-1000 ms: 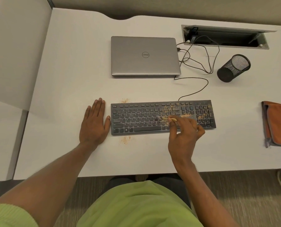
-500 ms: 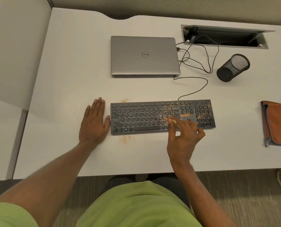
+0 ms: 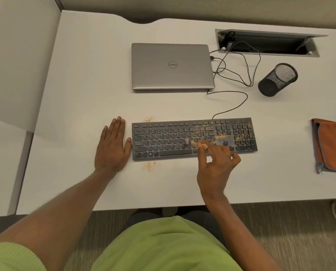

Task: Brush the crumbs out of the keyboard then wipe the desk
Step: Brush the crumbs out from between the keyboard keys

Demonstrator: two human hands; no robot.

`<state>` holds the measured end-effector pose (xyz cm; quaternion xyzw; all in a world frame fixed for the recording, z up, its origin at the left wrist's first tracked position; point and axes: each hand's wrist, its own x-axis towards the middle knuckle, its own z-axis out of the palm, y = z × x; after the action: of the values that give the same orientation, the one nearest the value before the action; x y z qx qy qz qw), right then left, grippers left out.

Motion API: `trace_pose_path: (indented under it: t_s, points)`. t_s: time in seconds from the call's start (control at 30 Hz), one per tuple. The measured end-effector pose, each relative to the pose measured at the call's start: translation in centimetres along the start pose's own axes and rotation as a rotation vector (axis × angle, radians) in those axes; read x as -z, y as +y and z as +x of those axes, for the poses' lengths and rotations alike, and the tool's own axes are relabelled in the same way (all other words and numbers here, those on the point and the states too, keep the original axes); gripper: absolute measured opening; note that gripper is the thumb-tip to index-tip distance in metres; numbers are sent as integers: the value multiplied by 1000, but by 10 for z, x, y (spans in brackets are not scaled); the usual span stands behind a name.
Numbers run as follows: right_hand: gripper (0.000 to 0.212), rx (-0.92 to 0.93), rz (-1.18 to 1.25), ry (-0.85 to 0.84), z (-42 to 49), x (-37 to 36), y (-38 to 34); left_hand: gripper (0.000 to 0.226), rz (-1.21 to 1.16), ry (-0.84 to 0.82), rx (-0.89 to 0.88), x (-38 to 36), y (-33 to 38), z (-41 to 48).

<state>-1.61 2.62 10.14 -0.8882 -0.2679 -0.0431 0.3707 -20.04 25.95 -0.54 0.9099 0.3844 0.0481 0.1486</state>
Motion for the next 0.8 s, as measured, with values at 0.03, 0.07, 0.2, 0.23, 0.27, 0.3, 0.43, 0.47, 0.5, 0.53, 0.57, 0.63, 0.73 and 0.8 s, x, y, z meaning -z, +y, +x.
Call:
trace_pose_path:
  t_s: [0.03,0.07,0.2,0.23,0.27,0.3,0.43,0.47,0.5,0.53,0.57,0.63,0.73,0.8]
  points:
    - [10,6,-11,-16,-1,-1,0,71,0,-1,0,0,0,0]
    - [9,13,-28,-34,-2,-1,2,71,-1,0,1,0,0,0]
    - [6,19,-48,-55,-3,3,3,70,-4,7,-2,0,0,0]
    - [6,16,-35,-51,-2,4,1,70,-4,9,-4,0,0,0]
    - [6,25,-16,-43,-1,5,0,70,-3,11,-5,-1,0,0]
    - [6,42,1,-33,0,4,-2,70,0,13,-6,-1,-1,0]
    - [10,91,25,-33,2,-3,-6,70,13,8,-5,-1,-1,0]
    - [12,91,22,-46,1,-5,-6,70,14,7,-5,-1,-1,0]
    - [13,91,8,-66,0,-6,-5,70,13,6,-4,-1,-1,0]
    - [12,93,-18,-86,-2,-7,-3,70,13,5,-3,-1,-1,0]
    - [10,95,-44,-101,-3,-7,-1,70,12,5,-2,-1,-1,0]
    - [6,89,-63,-113,-5,-6,0,70,10,7,-1,-1,-1,0]
    - [5,78,-18,-64,-1,-1,-6,70,5,7,-1,-1,-1,0]
    - [6,90,30,-33,2,-1,-11,70,2,6,0,-1,-1,0]
